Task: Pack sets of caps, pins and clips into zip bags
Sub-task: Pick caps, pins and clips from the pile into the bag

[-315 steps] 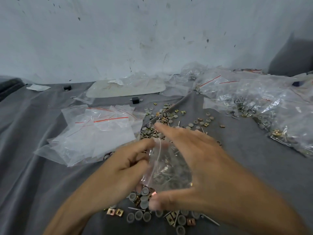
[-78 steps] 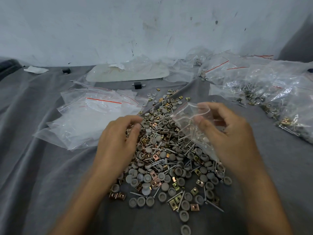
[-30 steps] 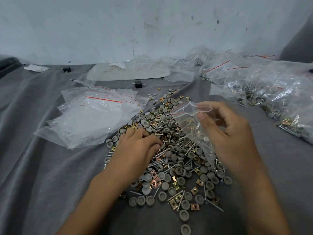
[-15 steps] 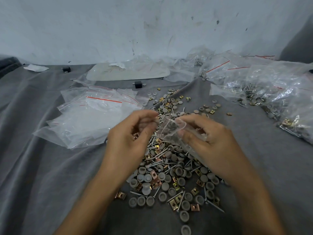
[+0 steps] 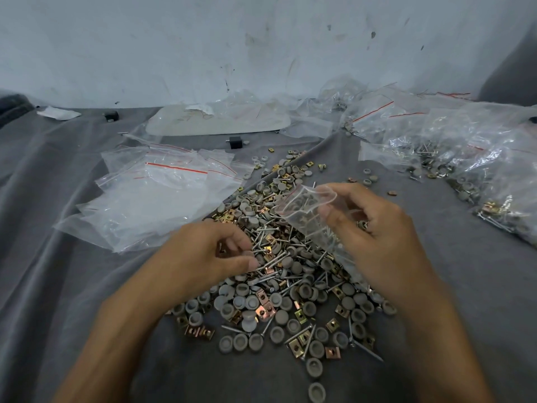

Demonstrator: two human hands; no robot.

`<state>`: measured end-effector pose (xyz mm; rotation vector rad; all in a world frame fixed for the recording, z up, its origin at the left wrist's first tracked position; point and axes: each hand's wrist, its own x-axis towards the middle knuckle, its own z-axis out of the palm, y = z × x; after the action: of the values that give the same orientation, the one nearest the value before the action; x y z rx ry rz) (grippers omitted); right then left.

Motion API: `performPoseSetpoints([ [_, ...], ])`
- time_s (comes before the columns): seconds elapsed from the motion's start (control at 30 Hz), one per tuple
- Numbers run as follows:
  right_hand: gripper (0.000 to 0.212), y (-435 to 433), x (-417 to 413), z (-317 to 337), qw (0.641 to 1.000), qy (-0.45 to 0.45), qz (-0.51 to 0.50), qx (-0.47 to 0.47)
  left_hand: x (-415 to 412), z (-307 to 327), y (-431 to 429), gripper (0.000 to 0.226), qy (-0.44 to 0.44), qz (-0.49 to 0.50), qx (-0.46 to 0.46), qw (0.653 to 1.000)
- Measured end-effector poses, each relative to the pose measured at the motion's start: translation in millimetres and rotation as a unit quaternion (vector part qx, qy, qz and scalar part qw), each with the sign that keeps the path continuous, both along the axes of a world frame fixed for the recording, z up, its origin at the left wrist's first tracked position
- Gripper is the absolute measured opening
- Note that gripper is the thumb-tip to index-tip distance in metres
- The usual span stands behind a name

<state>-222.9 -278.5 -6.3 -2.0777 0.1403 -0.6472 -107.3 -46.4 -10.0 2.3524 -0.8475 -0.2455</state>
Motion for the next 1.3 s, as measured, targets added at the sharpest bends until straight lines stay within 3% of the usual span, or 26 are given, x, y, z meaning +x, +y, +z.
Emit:
performPoseSetpoints([
  [0.1,0.026,1,-1,0,1.000,0.003,0.000,0.001,-1,-3,-3,0.023,-0.015,-0.014,0.064,0.998],
  [0.23,0.027,1,-1,0,1.000,0.004,0.002,-0.007,0,-6,-5,0.007,-0.068,0.014,0.082,0.994],
  [0.53,0.027,1,1,-4,0.999,0.009,0.000,-0.033,-1,-10,-6,0.008,-0.124,0.020,0.103,0.987],
  [0.7,0.027,0,1,-5,0.999,0.007,0.005,-0.032,0,-12,-6,0.007,-0.128,0.045,0.022,0.990],
  [0.93,0.028,2,4,-6,0.997,0.029,0.049,-0.051,-17,-6,-22,0.008,-0.104,0.041,-0.205,0.972],
  [1.13,0.027,2,3,-4,0.996,0.034,0.074,-0.044,-33,-8,-38,0.027,-0.123,0.011,-0.196,0.973],
  [1.23,0.026,-1,1,-3,1.000,0.001,0.023,-0.010,-32,-10,-36,0.009,-0.133,0.058,-0.207,0.968],
  [1.3,0.025,-3,-1,-1,0.999,-0.029,-0.012,0.030,-31,-11,-35,0.002,-0.150,0.045,-0.164,0.974],
])
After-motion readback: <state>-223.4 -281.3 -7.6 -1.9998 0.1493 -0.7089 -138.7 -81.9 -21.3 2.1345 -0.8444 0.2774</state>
